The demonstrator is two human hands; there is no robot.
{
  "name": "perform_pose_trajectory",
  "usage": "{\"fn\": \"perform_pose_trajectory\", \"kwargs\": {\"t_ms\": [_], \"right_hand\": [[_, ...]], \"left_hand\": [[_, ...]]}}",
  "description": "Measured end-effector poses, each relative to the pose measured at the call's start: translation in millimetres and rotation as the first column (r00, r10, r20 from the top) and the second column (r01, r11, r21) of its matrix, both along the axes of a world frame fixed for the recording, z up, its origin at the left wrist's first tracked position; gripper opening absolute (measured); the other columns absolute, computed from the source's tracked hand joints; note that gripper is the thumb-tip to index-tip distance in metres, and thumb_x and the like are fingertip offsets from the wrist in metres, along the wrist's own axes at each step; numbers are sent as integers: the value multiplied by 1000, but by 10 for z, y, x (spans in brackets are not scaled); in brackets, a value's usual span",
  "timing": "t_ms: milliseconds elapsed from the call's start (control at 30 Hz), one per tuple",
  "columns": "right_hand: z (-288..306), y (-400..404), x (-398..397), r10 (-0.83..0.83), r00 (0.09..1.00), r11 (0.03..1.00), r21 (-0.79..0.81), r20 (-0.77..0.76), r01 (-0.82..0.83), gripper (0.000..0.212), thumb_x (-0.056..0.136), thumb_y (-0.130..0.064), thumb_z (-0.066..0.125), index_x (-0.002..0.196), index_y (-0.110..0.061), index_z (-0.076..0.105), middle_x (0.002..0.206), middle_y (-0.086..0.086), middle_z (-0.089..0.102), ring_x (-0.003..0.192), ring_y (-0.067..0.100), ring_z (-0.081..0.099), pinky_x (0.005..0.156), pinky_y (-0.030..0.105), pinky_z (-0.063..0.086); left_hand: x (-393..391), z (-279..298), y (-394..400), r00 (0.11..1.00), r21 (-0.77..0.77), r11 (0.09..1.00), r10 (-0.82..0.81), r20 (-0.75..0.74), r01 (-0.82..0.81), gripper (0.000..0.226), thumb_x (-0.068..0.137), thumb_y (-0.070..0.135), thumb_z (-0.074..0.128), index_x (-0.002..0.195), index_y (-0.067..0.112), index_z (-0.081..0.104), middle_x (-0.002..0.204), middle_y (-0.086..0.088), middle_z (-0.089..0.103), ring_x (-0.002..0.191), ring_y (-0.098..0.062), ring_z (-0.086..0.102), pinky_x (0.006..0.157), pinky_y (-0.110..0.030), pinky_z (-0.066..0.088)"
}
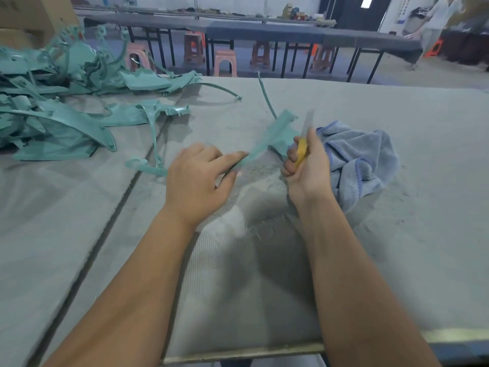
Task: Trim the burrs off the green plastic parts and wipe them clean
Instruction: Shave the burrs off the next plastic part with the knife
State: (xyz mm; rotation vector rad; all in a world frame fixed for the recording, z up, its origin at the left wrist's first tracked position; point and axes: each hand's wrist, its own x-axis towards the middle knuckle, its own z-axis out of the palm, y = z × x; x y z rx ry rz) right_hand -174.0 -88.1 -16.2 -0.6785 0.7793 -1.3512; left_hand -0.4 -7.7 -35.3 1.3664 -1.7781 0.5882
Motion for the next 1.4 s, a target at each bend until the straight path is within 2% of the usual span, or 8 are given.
{"fn": "perform_pose_trajectory", "kwargs": {"t_ms": [300, 433, 567, 800, 867, 933, 1033, 1400], "right_hand": [[32, 16, -109, 202, 938, 974, -156, 283, -162, 29, 89, -43, 61, 82, -15, 62, 51, -10, 39, 41, 3, 29, 38, 15, 25], [23, 4, -45, 72, 983, 976, -193, -169, -105, 9, 92, -14, 63, 93, -6, 59, 84, 9, 70, 71, 18, 66, 68, 32, 58], [62, 102, 67, -195, 981, 925, -337, -23, 176, 7, 92, -8, 62, 87, -10, 58, 89, 5, 66, 84, 20, 63, 81, 38, 56], [27, 134, 135, -804, 526, 499, -798, -279, 339, 20, 90, -17, 58, 81, -33, 49, 64, -17, 49, 59, 3, 44, 53, 24, 37], [-75, 123, 174, -773, 452, 531, -844, -445, 76, 8, 88, -19, 59, 88, -27, 59, 72, -11, 57, 66, 10, 50, 58, 34, 44], [-158, 124, 251, -633, 440, 640, -751, -636, -165, 12, 88, -35, 61, 89, -23, 62, 69, -8, 58, 68, 14, 53, 63, 38, 49], [-245, 96, 331, -377, 394, 777, -518, -838, -359, 28, 82, -47, 65, 76, -23, 53, 58, -9, 48, 64, 18, 52, 63, 41, 51], [-206, 110, 337, -244, 589, 863, -450, -770, -231, 16, 90, -29, 53, 78, -22, 58, 63, 4, 52, 66, 33, 54, 67, 53, 53]], "left_hand": [[109, -64, -125, 983, -218, 962, 180, 42, -167, 37, 86, 9, 72, 105, 41, 74, 87, 9, 67, 95, -20, 40, 82, -37, 21], [111, -80, -136, 986, -159, 975, 162, 27, -156, 26, 90, 17, 68, 103, 38, 75, 86, 8, 67, 96, -21, 39, 83, -37, 21], [69, -122, -133, 962, 90, 959, 271, -7, -269, 39, 83, 24, 71, 118, 42, 67, 129, 9, 59, 118, -22, 34, 99, -50, 20], [27, -89, -100, 956, 250, 964, 152, -249, -88, 24, 94, 27, 53, 109, 29, 72, 116, 9, 67, 114, -18, 52, 103, -46, 30], [14, -66, -98, 807, 326, 930, 59, -588, 169, 31, 100, 32, 40, 110, 27, 69, 106, 4, 70, 99, -16, 61, 94, -39, 45], [8, 3, -117, 402, 220, 882, 39, -915, 417, 49, 105, 40, 21, 111, 19, 65, 97, -4, 71, 79, -18, 64, 75, -34, 51], [78, 43, -154, 30, 116, 851, 117, -993, 512, 70, 101, 56, 7, 108, 13, 62, 85, -7, 73, 68, -21, 69, 61, -29, 55], [109, 7, -185, 290, 304, 796, 170, -942, 523, 11, 90, 15, 63, 91, 20, 73, 83, 2, 76, 72, -14, 70, 61, -24, 55]]}}
